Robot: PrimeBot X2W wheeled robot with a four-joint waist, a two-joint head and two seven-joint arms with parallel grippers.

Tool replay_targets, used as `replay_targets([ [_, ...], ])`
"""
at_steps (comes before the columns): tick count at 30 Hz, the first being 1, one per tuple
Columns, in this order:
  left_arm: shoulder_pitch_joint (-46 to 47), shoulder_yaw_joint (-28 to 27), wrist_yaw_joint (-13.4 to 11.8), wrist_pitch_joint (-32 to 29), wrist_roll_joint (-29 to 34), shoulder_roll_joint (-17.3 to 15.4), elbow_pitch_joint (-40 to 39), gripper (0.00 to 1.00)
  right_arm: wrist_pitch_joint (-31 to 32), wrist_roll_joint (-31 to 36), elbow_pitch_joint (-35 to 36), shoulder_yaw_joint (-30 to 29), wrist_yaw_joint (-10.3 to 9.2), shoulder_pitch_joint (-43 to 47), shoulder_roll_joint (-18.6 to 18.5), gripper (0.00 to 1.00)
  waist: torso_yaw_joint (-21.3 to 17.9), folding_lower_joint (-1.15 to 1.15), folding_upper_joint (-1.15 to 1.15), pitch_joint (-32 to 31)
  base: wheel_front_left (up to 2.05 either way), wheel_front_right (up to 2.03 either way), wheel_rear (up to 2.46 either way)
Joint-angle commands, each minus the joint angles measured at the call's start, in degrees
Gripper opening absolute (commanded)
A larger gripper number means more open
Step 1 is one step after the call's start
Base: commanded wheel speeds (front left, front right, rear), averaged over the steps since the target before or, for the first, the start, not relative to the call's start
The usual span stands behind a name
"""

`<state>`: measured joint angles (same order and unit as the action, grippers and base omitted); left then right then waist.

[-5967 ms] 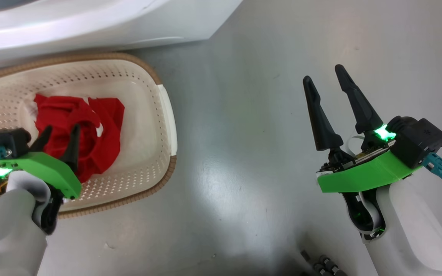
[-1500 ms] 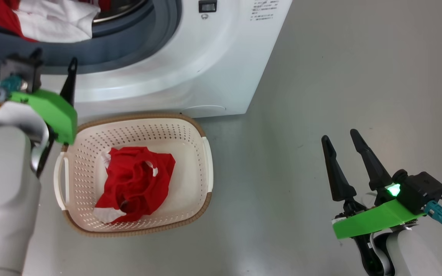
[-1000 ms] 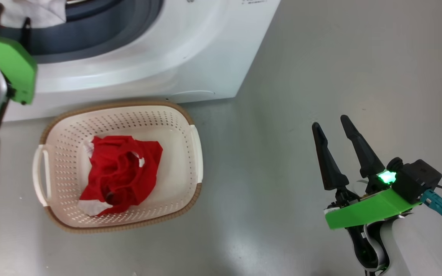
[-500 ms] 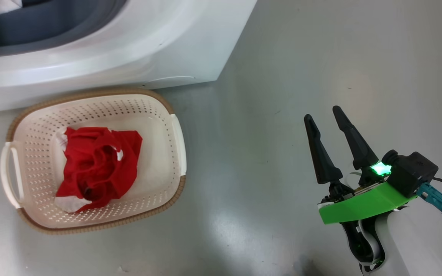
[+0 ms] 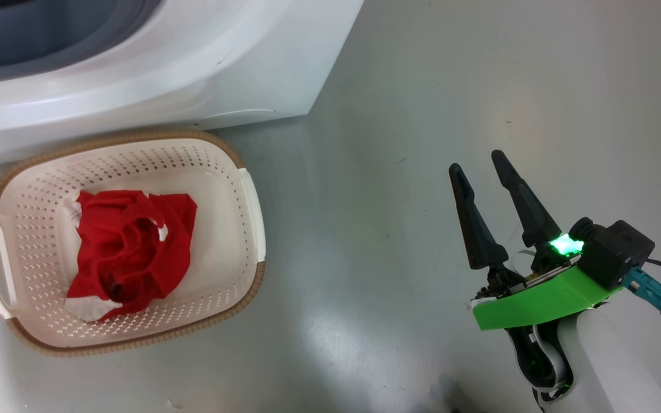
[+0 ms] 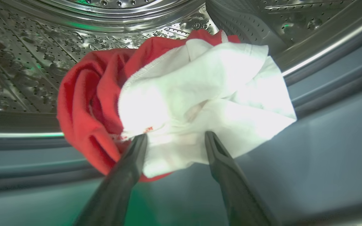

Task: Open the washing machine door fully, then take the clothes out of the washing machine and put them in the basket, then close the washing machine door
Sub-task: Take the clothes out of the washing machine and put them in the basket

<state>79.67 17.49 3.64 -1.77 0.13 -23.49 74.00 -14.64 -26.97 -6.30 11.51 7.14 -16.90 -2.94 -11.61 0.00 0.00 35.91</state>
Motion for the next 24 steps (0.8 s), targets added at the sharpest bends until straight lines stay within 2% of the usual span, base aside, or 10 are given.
replay_targets([
  [1,0.6,-0.1,-0.9,-0.2,0.5,-3.2,-0.7,0.75,-0.4,-0.4,1.4,1.0,0.35,0.5,0.1,1.00,0.0,0.00,0.00,-0.2,0.00,0.00,0.00],
  [2,0.5,0.1,-1.1,-0.4,0.6,-3.2,-0.6,0.48,-0.4,-0.3,1.4,1.0,0.35,0.6,0.1,1.00,0.0,0.00,0.00,-0.3,0.00,0.00,0.00],
  [3,0.5,0.3,-1.2,-0.4,0.6,-3.2,-0.6,0.38,-0.4,-0.3,1.4,1.0,0.35,0.6,0.1,1.00,0.0,0.00,0.00,-0.4,0.00,0.00,0.00],
  [4,0.4,0.4,-1.3,-0.5,0.6,-3.2,-0.5,0.14,-0.4,-0.3,1.4,1.0,0.35,0.6,0.1,1.00,0.0,0.00,0.00,-0.5,0.00,0.00,0.00],
  [5,0.4,0.5,-1.3,-0.5,0.5,-3.2,-0.5,0.00,-0.4,-0.3,1.5,1.0,0.35,0.6,0.1,1.00,0.0,0.00,0.00,-0.6,0.00,0.00,0.00],
  [15,-0.2,0.9,-1.4,1.2,-0.6,-2.6,-0.3,0.00,-0.4,-0.2,1.4,0.9,0.35,0.8,0.1,1.00,0.4,0.00,0.00,-1.5,0.00,0.00,0.00],
  [24,-2.5,-3.8,0.9,9.4,-8.0,1.6,-0.4,0.00,-0.4,0.5,0.6,0.3,0.35,1.3,0.1,1.00,2.1,0.00,0.00,-4.5,0.00,0.00,0.00],
])
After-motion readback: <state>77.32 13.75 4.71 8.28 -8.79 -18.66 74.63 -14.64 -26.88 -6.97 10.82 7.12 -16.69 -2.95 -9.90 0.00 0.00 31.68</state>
